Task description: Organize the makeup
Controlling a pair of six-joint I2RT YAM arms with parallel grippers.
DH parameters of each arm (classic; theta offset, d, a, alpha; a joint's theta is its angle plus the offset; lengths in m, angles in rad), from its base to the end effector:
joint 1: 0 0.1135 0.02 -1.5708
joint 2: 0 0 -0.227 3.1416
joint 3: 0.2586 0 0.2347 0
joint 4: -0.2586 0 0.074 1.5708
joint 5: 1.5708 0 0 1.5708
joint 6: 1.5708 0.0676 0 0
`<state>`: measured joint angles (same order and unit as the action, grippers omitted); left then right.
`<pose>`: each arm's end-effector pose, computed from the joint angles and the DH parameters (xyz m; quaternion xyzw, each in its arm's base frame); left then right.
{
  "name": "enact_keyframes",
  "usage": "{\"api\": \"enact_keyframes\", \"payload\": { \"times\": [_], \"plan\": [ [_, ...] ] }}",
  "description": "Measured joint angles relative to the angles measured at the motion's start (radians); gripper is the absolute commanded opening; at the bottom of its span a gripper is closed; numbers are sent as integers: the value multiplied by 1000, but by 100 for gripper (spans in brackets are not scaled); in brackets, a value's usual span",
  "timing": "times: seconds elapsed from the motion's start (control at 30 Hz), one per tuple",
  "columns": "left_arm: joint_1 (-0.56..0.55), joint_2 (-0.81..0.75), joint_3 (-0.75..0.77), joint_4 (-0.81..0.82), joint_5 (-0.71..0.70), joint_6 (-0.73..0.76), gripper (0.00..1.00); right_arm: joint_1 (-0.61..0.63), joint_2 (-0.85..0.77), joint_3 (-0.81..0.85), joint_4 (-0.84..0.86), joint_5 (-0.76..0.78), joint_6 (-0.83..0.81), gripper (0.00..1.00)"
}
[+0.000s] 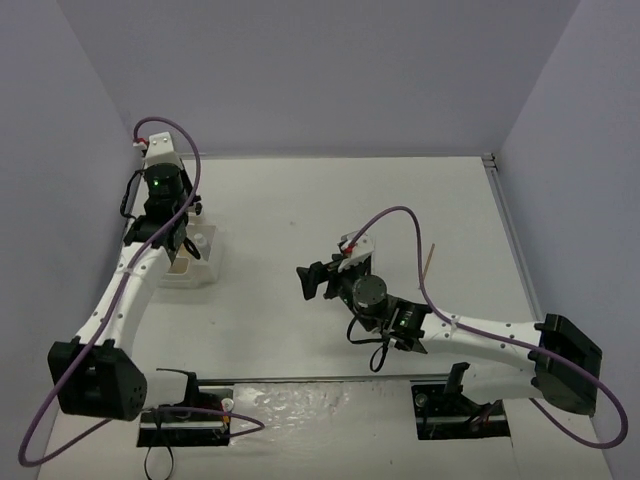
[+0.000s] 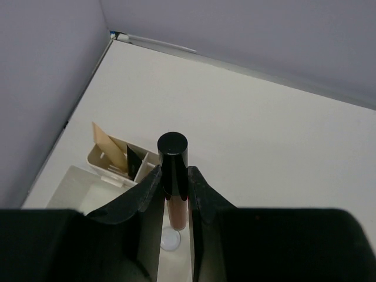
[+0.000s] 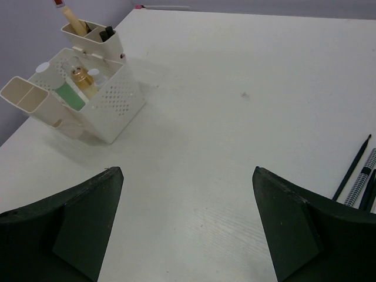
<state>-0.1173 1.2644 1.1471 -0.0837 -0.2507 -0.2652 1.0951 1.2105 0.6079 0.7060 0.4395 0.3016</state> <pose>0.3203 -0.0209 0.3351 -0.1356 0.7605 -0.0242 0.6346 0.1608 0.2494 0.2607 -0.1032 0.6653 0.3542 0.6490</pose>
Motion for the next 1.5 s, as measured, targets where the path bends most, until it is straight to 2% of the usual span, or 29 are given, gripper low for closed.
{"api": "enact_keyframes", "payload": {
  "times": [0.3,0.43,0.77,0.93,1.13,1.3,1.5],
  "plan": [
    [129,223,20,138,55,62,0,-69,-150,-98,-38,-17,20,89],
    [160,252,16,176,81,60,4,-83,-178,-111,-44,-17,25,90],
    [162,265,-45,255,130,51,4,-88,-180,-113,-70,-18,35,90],
    [162,278,-52,274,152,44,16,-88,-195,-128,-82,-18,38,89],
    [158,284,-78,284,165,26,43,-88,-196,-128,-87,-18,38,89],
    [154,285,-81,283,165,18,50,-88,-202,-128,-107,-16,41,88],
    [149,246,-79,218,166,-5,62,-88,-206,-122,-187,11,66,80]
  ]
}}
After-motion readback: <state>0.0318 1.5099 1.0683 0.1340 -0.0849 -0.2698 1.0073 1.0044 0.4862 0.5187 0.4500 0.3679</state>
